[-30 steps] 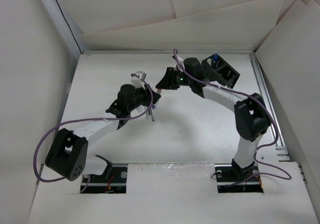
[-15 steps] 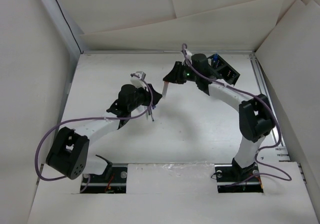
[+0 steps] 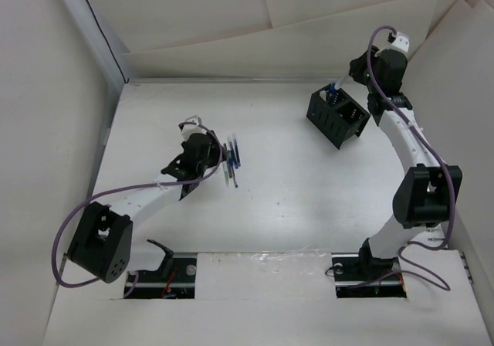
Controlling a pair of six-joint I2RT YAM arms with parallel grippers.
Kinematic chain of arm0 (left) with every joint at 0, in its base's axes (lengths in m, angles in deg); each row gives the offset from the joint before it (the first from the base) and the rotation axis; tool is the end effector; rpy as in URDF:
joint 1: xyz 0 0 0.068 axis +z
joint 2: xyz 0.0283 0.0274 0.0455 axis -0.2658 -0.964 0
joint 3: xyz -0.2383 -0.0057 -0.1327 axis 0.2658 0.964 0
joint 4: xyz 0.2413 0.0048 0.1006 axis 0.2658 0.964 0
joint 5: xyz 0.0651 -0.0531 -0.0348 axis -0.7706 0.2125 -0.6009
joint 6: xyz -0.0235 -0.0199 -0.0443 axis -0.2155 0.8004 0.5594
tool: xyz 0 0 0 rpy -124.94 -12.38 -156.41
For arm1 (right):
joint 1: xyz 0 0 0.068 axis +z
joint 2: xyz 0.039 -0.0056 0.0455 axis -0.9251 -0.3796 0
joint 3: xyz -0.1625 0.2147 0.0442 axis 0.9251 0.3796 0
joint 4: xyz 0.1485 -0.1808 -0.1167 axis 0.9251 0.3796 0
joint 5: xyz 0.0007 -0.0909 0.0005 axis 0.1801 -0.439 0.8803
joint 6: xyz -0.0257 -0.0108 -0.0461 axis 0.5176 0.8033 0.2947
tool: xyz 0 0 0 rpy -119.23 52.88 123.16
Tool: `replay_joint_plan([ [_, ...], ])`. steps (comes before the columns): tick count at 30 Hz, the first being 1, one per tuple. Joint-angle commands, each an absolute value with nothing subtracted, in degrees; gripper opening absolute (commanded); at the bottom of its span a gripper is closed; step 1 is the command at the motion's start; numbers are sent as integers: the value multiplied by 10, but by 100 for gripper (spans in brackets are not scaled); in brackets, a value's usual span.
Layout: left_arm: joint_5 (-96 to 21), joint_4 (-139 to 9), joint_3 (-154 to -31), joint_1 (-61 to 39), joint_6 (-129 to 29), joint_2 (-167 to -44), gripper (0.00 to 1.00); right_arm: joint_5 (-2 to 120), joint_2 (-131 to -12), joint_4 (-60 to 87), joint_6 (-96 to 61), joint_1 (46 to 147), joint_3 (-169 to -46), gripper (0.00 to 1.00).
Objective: Sort the stationery into containers
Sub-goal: Place the stationery in the storage box.
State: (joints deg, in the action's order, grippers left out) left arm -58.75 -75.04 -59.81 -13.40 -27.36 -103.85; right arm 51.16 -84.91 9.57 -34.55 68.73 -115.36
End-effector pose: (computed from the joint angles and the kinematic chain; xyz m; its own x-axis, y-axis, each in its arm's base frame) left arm 0.2517 -0.1292 0.2375 -0.4320 -0.3853 -0.8154 0.0510 0.8923 -0.4486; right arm 0.4015 0.0070 0.3752 -0.1226 0.4047 -0.9062 0.0432 0.9144 0.4025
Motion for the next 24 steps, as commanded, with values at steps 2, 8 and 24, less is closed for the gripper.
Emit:
replay_joint_plan([
  [2,-692,-677,-621,-117,-221,-1050,53,394,-899,92,-277,696,-1206,5],
  [8,-731,-649,-638,-111,-215,-1094,53,383,-951,87,-270,696,-1245,5],
  [24,-745,-638,-690,-111,-175,-1190,54,317,-976,87,-250,762,-1219,68],
])
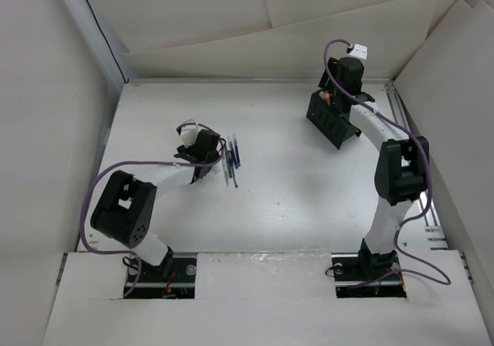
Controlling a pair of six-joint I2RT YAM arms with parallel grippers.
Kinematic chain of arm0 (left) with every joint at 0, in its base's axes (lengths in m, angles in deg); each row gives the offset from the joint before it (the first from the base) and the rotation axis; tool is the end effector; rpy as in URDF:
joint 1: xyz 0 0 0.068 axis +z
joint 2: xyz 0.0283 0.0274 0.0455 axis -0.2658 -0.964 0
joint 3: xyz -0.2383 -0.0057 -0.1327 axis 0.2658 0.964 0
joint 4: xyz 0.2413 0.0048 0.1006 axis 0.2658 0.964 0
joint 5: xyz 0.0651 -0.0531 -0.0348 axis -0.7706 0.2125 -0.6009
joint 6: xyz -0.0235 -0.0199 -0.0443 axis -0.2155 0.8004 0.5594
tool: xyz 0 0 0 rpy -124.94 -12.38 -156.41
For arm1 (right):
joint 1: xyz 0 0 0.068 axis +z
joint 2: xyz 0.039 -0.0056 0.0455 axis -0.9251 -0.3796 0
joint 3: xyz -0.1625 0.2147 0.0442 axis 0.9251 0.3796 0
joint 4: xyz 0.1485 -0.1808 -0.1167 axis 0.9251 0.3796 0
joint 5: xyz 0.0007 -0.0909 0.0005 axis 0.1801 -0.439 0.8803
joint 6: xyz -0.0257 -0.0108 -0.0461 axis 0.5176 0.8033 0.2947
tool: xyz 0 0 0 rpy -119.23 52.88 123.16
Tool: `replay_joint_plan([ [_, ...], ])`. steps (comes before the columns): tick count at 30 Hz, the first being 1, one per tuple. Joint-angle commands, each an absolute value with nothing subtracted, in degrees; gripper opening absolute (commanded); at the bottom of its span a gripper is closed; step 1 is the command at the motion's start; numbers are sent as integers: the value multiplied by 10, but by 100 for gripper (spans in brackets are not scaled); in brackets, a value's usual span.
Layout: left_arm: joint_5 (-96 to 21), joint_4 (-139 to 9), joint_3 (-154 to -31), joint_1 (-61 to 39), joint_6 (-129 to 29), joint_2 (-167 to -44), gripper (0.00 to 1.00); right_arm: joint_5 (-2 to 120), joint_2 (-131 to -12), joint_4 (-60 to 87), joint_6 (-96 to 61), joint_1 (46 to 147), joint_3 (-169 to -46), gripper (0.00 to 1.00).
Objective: Sort the stationery into containers
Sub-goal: Place the stationery in the storage box, then pick up the stationery from the center of the board.
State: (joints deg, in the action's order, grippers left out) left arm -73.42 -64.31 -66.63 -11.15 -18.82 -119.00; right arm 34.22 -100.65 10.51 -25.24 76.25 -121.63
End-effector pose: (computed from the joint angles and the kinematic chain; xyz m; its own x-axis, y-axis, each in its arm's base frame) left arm 0.2892 -0.1260 0.1863 -0.4876 -0.4258 -0.7622 -0.3389 0.8969 -0.2843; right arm 0.4613 0.0587 0.2992 -0.2579 0.2061 -0.9439 0.2116 0.9653 0.1529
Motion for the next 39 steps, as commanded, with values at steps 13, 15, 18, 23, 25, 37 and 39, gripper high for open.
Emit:
replay_joint_plan([
  [13,-723,-655,-715,-122,-170,-1253,44,414,-792,87,-314,781,-1087,77],
  [15,-723,-655,-721,-127,-164,-1259,44,426,-779,87,-320,802,-1071,77],
  [18,-728,-655,-733,-132,-164,-1271,38,456,-767,87,-325,810,-1048,77],
  [23,-723,-649,-739,-138,-164,-1297,15,488,-740,87,-337,839,-1008,77],
  [25,-723,-649,-739,-138,-159,-1297,0,509,-733,87,-337,847,-999,77],
  [37,-666,-699,-650,-138,-197,-1107,0,773,-811,87,-343,893,-997,85],
  [39,-593,-761,-609,-138,-235,-1068,0,830,-826,81,-355,900,-1002,87],
])
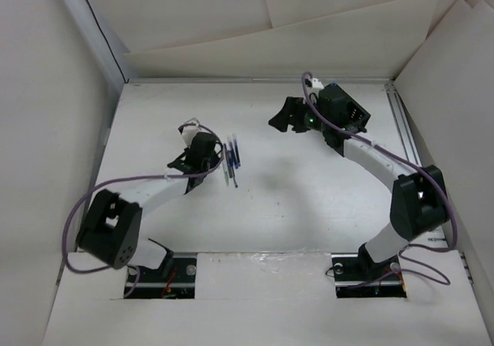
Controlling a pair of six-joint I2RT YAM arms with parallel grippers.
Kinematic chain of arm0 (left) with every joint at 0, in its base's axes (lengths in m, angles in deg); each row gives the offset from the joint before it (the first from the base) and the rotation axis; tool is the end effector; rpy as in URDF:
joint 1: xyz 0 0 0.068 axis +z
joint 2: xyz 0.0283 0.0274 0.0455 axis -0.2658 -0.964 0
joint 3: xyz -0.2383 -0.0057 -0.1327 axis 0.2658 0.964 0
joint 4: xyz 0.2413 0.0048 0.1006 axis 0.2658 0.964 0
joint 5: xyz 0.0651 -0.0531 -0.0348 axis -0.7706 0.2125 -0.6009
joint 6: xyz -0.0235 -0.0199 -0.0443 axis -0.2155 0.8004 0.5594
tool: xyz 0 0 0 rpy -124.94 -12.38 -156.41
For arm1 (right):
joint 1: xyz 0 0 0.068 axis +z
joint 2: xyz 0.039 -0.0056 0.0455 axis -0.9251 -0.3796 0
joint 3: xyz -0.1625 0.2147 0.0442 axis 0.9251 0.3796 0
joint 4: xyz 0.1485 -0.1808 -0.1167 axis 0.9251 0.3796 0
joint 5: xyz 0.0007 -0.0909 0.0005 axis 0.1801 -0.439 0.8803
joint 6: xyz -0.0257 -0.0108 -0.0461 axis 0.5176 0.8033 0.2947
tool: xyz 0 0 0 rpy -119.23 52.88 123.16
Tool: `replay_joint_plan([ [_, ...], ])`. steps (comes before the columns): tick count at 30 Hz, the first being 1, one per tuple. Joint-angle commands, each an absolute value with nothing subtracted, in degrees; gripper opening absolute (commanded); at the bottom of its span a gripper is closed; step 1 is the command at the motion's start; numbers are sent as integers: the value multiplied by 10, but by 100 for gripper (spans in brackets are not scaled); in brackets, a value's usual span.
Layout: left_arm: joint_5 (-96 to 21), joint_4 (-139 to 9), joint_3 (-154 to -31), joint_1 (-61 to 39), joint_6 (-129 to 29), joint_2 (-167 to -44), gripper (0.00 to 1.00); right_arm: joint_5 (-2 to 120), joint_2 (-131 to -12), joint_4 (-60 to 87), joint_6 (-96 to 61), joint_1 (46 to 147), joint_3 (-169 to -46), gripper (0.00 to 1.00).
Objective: Sort the stationery into containers
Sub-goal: Pick up the stationery from the center of the board.
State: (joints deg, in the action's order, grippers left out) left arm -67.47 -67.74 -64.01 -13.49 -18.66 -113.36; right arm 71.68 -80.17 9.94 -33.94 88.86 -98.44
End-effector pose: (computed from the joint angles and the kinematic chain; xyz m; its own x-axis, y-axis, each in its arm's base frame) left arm 0.2724 -0.1352 0.2048 -0.4879 -0.4507 -0.7476 -0.2061 0.8917 -0.4031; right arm 0.3397 0.1446 0.3001 -0.5468 0.1883 -0.8158 -0.4607 0.7460 0.4809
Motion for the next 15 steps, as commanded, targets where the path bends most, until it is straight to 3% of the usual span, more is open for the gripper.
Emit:
replay_joint_plan([
  [1,-563,-779,-597,-138,-247,-1038,0,846,-833,69,-362,907,-1010,88],
  [7,-397,-911,-509,-138,-300,-984,0,877,-873,39,-386,948,-1032,96],
  [15,-327,-945,-498,-138,-325,-983,0,898,-929,-6,-431,979,-1052,97],
])
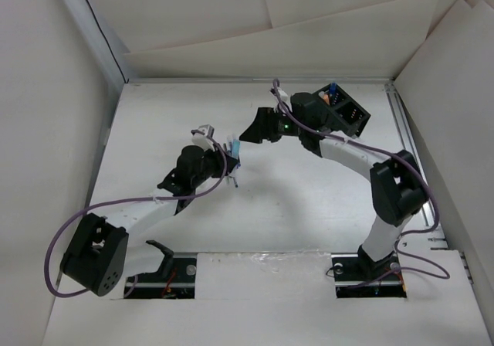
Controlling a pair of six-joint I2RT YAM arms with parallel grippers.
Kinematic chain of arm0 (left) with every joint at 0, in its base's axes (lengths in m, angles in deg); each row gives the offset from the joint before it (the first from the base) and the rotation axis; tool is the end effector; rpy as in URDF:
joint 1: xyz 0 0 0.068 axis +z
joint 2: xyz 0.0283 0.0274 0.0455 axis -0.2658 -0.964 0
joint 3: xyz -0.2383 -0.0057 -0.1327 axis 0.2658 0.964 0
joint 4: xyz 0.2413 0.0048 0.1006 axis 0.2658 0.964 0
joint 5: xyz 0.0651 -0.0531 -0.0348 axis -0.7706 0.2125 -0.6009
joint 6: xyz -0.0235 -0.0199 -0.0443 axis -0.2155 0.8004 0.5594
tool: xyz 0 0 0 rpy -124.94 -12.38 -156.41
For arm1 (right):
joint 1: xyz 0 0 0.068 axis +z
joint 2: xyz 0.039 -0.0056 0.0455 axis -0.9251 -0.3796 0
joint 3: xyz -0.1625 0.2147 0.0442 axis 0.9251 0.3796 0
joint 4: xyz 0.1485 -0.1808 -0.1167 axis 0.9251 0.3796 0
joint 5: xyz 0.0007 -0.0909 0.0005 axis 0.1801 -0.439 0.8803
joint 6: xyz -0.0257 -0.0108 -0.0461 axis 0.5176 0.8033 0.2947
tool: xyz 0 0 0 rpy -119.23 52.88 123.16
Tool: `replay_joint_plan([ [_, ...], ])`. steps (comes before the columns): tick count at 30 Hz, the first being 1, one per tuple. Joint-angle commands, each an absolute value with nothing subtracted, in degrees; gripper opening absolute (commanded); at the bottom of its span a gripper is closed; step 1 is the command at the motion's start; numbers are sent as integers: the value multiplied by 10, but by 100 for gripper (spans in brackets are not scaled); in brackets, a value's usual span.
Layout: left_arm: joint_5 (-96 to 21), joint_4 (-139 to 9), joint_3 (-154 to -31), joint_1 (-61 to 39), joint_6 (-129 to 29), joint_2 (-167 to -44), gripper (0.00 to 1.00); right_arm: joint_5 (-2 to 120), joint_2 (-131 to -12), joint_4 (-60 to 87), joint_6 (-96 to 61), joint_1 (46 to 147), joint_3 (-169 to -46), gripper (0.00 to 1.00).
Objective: Sort the stationery into containers
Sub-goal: Pick up the stationery from the center of the board, then place the stationery in the storage box.
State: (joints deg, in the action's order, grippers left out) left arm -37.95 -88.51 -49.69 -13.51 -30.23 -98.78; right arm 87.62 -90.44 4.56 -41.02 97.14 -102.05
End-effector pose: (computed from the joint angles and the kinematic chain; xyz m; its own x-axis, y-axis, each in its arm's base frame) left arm 0.2231 -0.1287 0.2246 -0.4837 -0.3197 -0.8148 0.3996 0.7476 -0.5305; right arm 0.3420 0.2171 0.2669 -0.7160 0.0669 -0.6949 -0.5936 0.4654 0.6565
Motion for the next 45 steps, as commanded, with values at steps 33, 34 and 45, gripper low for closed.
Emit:
replay_joint_plan([
  [33,-350,-961,-508,-138,-325,-994,19,919,-996,-77,-506,1007,-1052,27],
  [34,-350,-961,-508,-138,-325,-994,29,913,-996,-77,-506,1007,-1052,26],
  [45,-374,-934,-508,-138,-325,-933,56,902,-966,-77,-511,893,-1079,26],
])
